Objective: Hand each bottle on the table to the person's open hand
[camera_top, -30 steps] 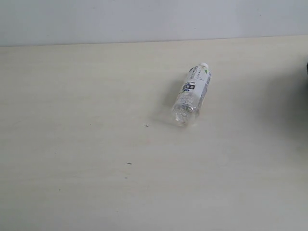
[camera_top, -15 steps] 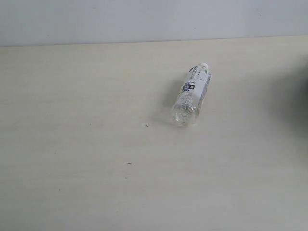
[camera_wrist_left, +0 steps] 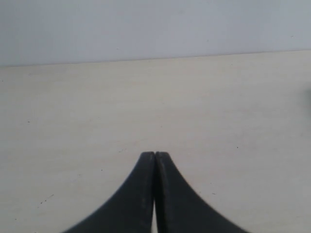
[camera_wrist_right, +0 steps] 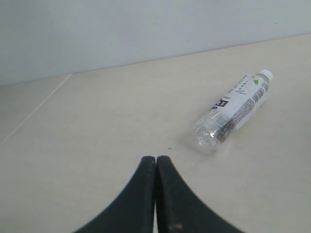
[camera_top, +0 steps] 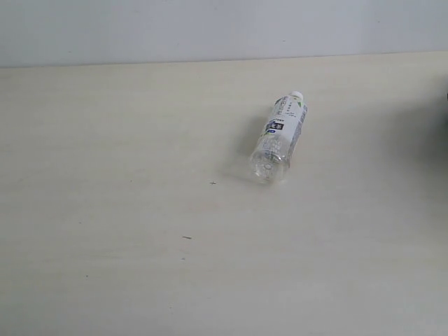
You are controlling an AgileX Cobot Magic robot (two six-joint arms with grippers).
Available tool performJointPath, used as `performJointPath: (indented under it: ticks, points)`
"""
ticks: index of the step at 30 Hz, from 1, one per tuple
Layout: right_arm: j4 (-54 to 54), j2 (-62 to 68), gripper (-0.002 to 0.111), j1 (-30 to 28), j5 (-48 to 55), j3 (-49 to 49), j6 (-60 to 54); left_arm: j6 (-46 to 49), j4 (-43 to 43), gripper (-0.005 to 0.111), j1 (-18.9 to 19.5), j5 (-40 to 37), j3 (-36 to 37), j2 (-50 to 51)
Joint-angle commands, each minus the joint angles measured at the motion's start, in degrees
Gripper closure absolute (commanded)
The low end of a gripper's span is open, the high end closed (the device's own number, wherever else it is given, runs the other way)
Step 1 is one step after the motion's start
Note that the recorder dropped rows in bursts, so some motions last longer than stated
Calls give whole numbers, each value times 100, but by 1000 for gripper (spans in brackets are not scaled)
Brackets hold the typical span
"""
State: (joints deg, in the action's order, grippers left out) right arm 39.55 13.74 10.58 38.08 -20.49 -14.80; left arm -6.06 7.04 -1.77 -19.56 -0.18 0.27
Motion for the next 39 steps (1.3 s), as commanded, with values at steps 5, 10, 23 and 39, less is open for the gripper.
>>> performJointPath:
  ticks: [5, 10, 23, 39]
  points:
    - [54, -37, 108, 12, -7, 15, -19, -16, 19, 104, -6, 42, 18, -27]
    - [54, -37, 108, 12, -44, 15, -19, -16, 19, 104, -6, 42, 18, -27]
    - [1245, -37, 108, 12, -1487, 4, -994, -16, 19, 104, -6, 42, 18, -27]
    - [54, -283, 108, 12, -1396, 25, -1174, -16, 19, 104, -6, 42, 18, -27]
